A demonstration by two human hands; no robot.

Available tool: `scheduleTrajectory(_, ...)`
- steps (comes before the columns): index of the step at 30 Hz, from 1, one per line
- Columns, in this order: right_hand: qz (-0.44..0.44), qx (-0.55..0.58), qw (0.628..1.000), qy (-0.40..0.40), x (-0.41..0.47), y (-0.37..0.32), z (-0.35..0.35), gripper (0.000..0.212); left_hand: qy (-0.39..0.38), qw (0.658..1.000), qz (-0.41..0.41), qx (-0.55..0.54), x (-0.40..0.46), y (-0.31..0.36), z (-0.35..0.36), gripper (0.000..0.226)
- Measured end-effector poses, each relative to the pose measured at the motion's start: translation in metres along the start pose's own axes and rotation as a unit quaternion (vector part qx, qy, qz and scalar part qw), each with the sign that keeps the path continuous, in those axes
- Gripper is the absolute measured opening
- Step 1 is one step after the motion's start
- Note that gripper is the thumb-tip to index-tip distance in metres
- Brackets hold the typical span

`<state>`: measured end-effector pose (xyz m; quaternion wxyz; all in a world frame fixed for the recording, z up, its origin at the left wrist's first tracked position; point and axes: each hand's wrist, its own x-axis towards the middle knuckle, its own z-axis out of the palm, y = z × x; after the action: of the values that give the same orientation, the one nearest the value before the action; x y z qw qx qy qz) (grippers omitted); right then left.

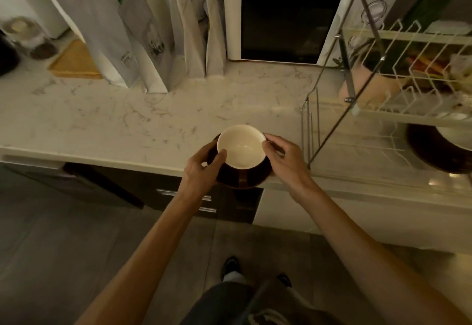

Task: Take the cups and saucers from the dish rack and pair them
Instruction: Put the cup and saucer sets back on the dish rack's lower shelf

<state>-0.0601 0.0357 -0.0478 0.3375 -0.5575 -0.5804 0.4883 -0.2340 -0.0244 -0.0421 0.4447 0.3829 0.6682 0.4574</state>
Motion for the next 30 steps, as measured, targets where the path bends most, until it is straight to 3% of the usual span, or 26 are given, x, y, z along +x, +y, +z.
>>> scheduleTrajectory(12,-0.025,-0.024,0.999,-0.027,-0.075,0.030,-0.061,0.034,-0.025,0.999,0.012,-0.017,-0.092,-0.011,0.049,0.030)
scheduleTrajectory(30,-0.015,-0.009,0.998,0.059,-0.103,0.062,-0.190,0.031,-0.102,0.993,0.052,0.026,-0.107,0.008,0.168,0.036)
